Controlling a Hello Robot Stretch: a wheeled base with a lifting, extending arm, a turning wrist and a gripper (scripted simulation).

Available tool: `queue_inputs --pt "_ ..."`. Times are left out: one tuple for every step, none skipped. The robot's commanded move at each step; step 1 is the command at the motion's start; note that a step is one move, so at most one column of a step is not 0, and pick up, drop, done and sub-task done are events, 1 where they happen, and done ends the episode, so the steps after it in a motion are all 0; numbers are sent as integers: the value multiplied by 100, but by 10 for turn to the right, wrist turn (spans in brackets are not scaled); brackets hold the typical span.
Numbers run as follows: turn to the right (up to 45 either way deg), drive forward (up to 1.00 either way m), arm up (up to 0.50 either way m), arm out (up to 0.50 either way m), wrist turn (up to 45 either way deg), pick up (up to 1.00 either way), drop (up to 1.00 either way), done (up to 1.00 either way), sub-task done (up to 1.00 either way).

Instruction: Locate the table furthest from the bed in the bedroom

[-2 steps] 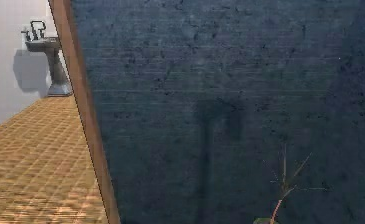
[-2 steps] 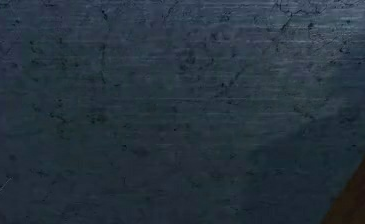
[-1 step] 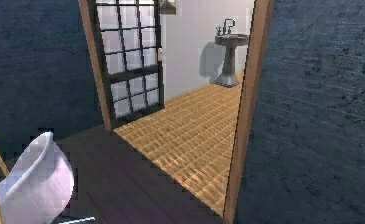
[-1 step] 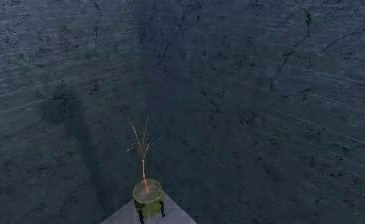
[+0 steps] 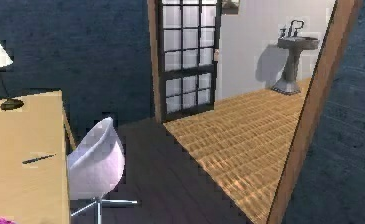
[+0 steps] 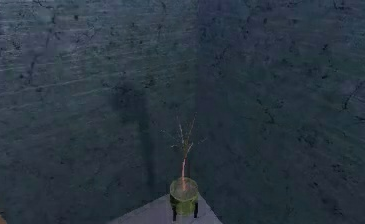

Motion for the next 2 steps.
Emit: queue_inputs --pt "0 100 0 0 0 0 0 0 0" --pt "450 0 0 0 0 0 0 0 0"
